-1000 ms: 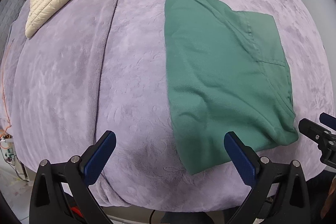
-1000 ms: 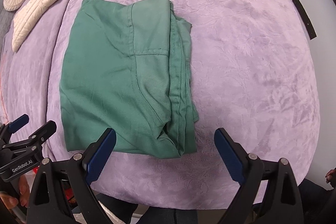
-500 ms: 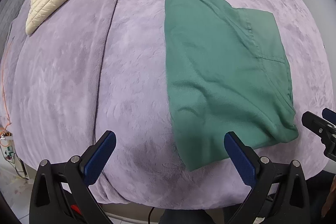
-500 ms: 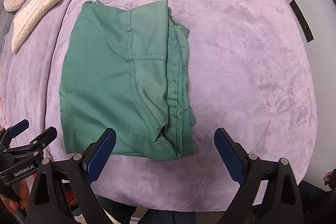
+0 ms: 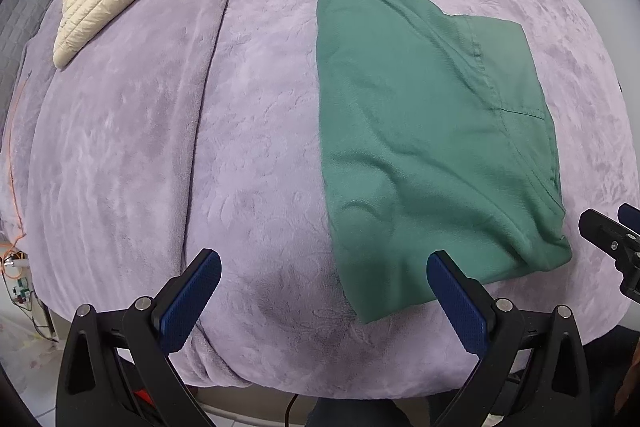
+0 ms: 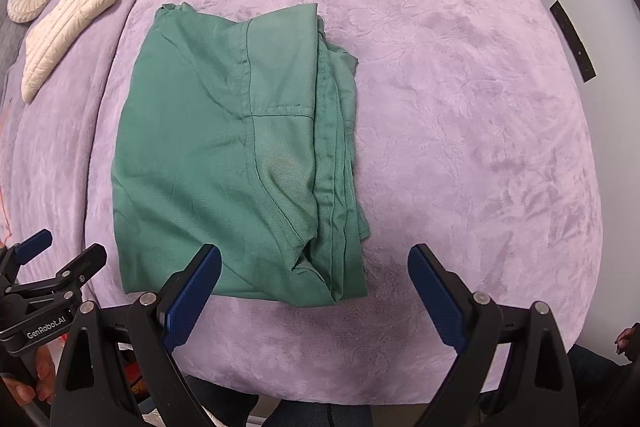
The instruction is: Fold small clothes
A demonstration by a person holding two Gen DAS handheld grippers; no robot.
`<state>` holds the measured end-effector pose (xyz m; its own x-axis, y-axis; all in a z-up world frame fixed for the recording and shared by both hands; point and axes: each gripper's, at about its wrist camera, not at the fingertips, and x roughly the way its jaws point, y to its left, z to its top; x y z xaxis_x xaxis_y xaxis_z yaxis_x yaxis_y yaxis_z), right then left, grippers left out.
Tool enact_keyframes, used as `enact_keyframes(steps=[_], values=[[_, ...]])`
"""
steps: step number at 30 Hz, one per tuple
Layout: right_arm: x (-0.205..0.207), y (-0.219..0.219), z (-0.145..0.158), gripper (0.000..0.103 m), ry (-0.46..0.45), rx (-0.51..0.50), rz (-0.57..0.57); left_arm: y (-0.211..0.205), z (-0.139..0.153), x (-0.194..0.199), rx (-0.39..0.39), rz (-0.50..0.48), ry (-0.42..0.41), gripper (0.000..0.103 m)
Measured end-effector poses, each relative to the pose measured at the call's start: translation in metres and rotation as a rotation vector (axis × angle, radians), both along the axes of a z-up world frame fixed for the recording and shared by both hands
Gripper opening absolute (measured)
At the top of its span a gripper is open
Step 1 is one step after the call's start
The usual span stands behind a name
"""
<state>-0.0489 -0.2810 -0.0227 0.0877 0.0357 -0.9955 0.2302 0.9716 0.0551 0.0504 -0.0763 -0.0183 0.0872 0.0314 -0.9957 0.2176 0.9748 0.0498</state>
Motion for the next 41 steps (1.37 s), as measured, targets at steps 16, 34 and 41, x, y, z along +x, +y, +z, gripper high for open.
enact_keyframes(steps=[16,34,41], values=[[-0.0004,0.001,-0.0002,0.096,0.002,0.0,0.005,-0.001,-0.0003,-0.0007,0.012,0.001,-0.001,0.103],[-0.0013,0.0026,-0.0006,0.096,0.004,0.001,0.004,-0.0013,0.0003,0.0002,0.018,-0.001,0.005,0.103],[-0.0019,0.0041,-0.0007,0.096,0.004,0.001,0.002,-0.0007,0.0065,0.0005,-0.024,-0.004,-0.023,0.103]])
